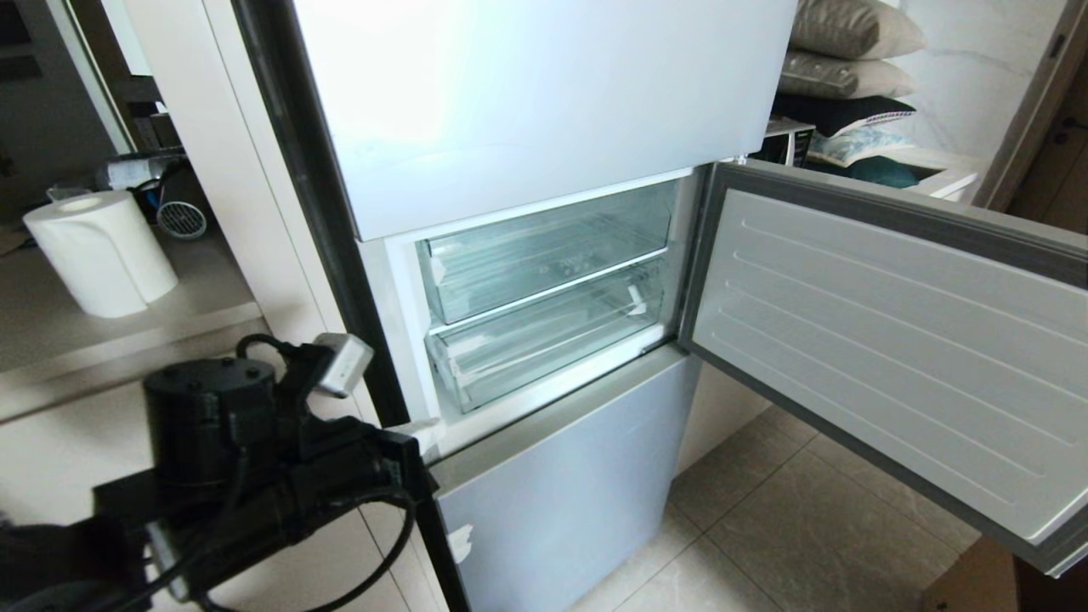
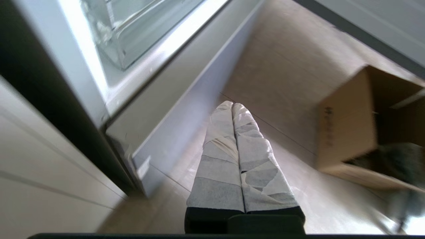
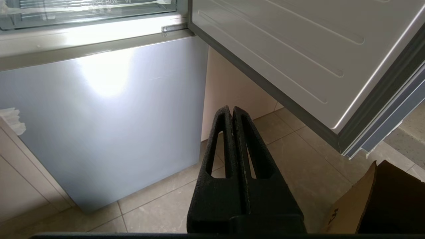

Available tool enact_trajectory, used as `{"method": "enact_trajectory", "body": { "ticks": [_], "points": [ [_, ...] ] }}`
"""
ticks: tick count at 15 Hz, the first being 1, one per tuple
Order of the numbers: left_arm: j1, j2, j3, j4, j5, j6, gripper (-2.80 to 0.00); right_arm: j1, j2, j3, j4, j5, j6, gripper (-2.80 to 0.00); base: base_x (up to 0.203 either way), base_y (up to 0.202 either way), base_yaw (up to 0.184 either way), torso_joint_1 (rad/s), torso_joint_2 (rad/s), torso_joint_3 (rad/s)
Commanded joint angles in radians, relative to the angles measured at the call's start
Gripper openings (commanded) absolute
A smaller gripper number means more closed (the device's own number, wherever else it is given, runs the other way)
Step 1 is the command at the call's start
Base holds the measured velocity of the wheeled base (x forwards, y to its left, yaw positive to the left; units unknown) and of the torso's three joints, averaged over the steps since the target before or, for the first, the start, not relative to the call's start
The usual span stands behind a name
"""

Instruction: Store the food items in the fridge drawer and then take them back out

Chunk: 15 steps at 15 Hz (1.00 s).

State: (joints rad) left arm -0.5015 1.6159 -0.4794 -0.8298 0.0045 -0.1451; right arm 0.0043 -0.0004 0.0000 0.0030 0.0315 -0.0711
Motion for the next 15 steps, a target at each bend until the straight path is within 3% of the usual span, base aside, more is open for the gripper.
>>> {"method": "enact_trajectory", "body": {
  "ticks": [1,3,7,11,15],
  "points": [
    [-0.072,0.176,-0.05,-0.086,0.121,0.013,-2.8,0.0,-0.001,0.0,0.0,0.001,-0.001,-2.8,0.0,0.0,0.0,0.0,0.0,0.0],
    [-0.108,0.266,-0.076,-0.18,0.199,0.064,-2.8,0.0,-0.001,0.0,0.0,0.001,-0.001,-2.8,0.0,0.0,0.0,0.0,0.0,0.0],
    [-0.154,0.445,-0.182,-0.316,0.314,0.104,-2.8,0.0,-0.001,0.0,0.0,0.001,-0.001,-2.8,0.0,0.0,0.0,0.0,0.0,0.0],
    [-0.156,0.54,-0.322,-0.331,0.401,0.111,-2.8,0.0,-0.001,0.0,0.0,0.001,-0.001,-2.8,0.0,0.0,0.0,0.0,0.0,0.0],
    [-0.149,0.684,-0.521,-0.331,0.573,0.166,-2.8,0.0,-0.001,0.0,0.0,0.001,-0.001,-2.8,0.0,0.0,0.0,0.0,0.0,0.0]
  ]
}}
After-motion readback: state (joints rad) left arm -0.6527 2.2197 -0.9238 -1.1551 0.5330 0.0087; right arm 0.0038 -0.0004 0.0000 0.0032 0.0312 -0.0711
